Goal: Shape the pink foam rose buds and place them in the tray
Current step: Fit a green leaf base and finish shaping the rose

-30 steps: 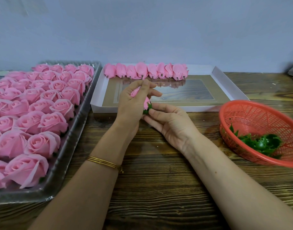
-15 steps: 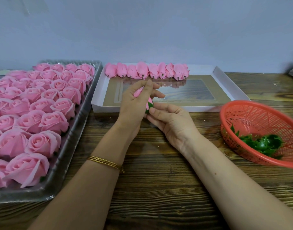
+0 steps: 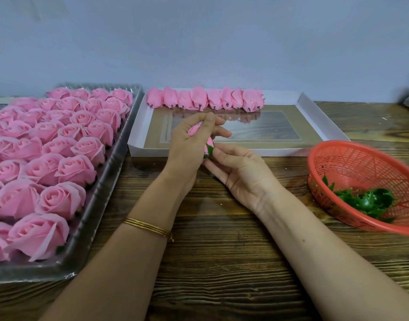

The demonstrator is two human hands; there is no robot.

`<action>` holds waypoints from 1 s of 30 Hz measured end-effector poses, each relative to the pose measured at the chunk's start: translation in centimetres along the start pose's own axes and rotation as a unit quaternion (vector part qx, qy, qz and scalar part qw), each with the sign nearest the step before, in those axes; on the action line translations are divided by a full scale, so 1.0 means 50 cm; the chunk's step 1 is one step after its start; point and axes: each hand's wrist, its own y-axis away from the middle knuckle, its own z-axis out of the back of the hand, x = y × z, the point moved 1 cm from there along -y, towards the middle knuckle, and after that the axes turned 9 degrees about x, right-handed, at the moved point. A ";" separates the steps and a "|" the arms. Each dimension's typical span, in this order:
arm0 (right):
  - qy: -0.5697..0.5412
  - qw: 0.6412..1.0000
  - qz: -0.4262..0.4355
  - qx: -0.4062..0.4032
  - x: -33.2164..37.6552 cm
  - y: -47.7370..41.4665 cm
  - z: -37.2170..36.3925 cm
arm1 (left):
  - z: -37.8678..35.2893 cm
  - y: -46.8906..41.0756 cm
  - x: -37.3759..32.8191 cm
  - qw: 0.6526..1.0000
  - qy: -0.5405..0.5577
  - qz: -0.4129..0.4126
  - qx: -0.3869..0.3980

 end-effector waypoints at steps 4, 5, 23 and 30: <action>0.003 1.000 0.010 0.001 -0.001 0.000 -0.001 | 0.000 -0.001 0.000 1.000 0.011 0.002 -0.002; 0.004 1.000 0.013 0.000 -0.001 -0.001 -0.001 | 0.000 -0.001 -0.001 1.000 0.013 0.002 -0.005; 0.052 0.998 0.004 0.020 -0.002 0.000 0.000 | -0.001 0.002 -0.003 1.000 0.005 0.027 -0.011; 0.009 0.999 -0.011 0.041 0.010 0.000 0.000 | 0.001 0.001 -0.005 0.999 0.004 0.030 0.011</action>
